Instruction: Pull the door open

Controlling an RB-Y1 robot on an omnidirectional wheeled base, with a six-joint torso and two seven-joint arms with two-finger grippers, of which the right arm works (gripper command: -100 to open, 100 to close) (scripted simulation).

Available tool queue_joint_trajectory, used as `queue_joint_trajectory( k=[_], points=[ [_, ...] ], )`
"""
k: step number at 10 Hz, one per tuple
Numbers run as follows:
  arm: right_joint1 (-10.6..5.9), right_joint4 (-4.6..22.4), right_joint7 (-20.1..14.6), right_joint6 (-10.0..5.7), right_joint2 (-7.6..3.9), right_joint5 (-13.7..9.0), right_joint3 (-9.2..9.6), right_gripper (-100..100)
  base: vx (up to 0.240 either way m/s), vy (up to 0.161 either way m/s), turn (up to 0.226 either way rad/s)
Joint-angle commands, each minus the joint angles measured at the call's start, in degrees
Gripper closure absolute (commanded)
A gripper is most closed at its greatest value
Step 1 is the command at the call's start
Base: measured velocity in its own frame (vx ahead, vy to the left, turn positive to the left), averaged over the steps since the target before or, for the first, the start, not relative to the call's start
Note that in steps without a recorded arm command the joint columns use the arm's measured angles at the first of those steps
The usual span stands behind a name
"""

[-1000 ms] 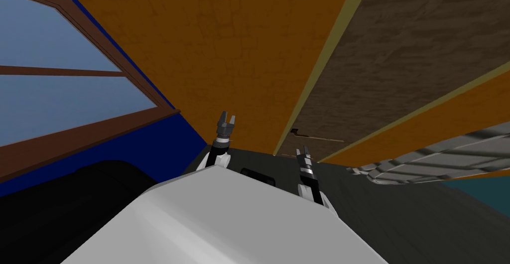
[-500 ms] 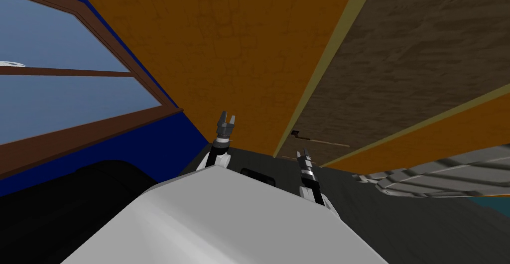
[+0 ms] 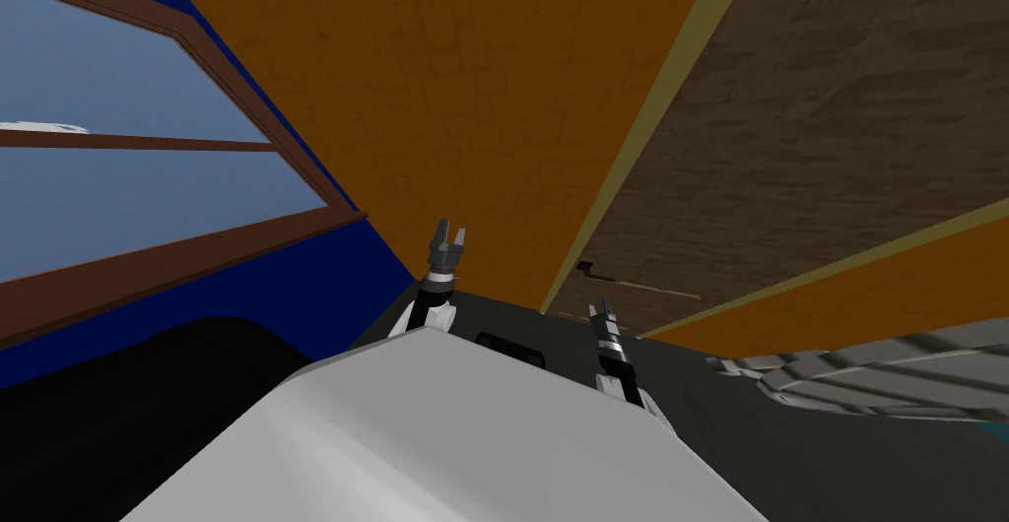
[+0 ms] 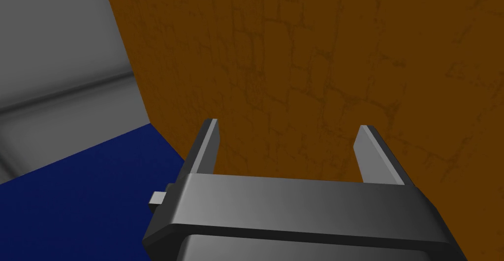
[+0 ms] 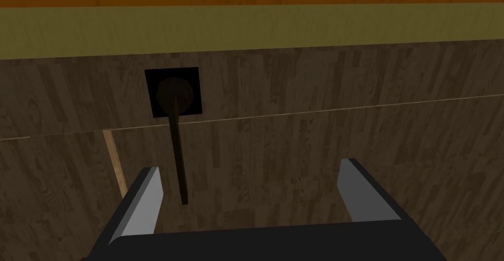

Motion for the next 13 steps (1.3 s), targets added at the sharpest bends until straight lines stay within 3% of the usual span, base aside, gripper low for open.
queue_joint_trajectory(
  k=[1,11,13],
  points=[
    [-0.62,2.3,-0.4,-0.32,-0.4,-0.2,0.09,-100,0.03,-0.056,0.073],
    [-4.15,15.2,-3.0,-3.04,-2.87,-1.1,0.63,-100,0.036,-0.067,0.075],
    [-3.66,14.2,-3.0,-2.65,-2.89,-1.1,0.6,-100,0.019,-0.033,0.023]
  ],
)
